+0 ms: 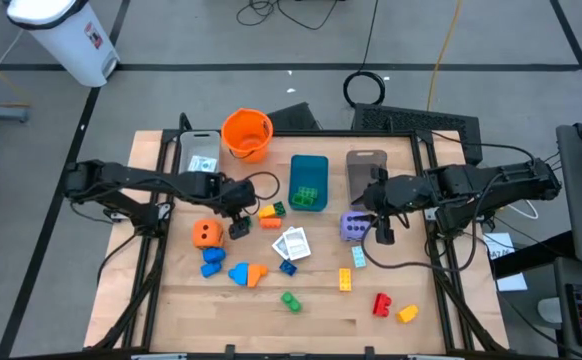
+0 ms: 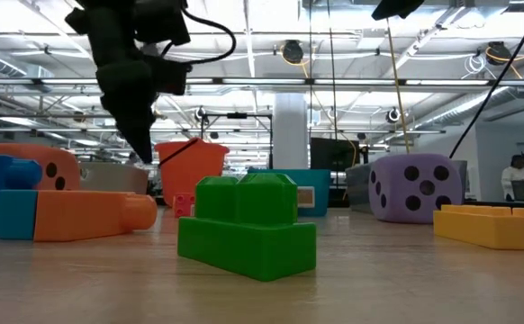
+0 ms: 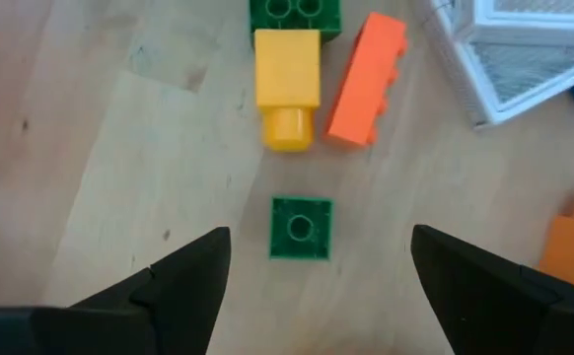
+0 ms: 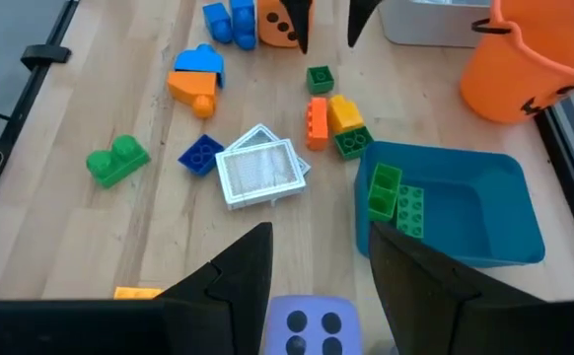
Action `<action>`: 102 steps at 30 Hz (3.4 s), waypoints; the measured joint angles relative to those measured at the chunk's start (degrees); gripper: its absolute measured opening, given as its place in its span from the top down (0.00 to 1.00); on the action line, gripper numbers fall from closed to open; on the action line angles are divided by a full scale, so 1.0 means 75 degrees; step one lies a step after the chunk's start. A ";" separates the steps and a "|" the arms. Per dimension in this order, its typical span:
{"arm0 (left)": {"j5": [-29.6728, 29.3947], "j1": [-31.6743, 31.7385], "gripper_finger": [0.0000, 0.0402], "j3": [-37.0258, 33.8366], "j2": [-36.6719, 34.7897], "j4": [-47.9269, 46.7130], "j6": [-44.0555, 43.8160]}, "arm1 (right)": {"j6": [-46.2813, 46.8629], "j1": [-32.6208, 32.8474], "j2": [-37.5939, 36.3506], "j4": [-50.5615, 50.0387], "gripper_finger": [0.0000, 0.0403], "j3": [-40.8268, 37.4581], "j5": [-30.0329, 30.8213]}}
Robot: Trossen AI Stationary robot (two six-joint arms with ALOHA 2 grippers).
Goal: Pick & Place Toys
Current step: Put the green game piece into the blue bin
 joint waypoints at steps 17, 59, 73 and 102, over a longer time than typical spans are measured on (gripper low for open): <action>-0.0216 -0.0128 0.19 -0.0090 0.1337 0.0562 0.0314 | -0.0010 -0.0099 0.0003 -0.0050 0.60 0.0000 0.0008; 0.1392 0.0559 0.60 0.2380 0.0379 0.1402 -0.1508 | -0.1008 -0.0102 0.0127 0.2301 0.60 0.0000 0.0014; 0.2528 0.0624 0.60 0.3821 0.0245 0.4452 -0.3114 | -0.3786 -0.0204 0.0723 0.6513 0.58 0.0000 0.1385; 0.2955 0.0618 0.61 0.3818 0.0574 0.5750 -0.3959 | -0.5201 -0.0239 0.1769 0.8257 0.46 0.0003 0.2050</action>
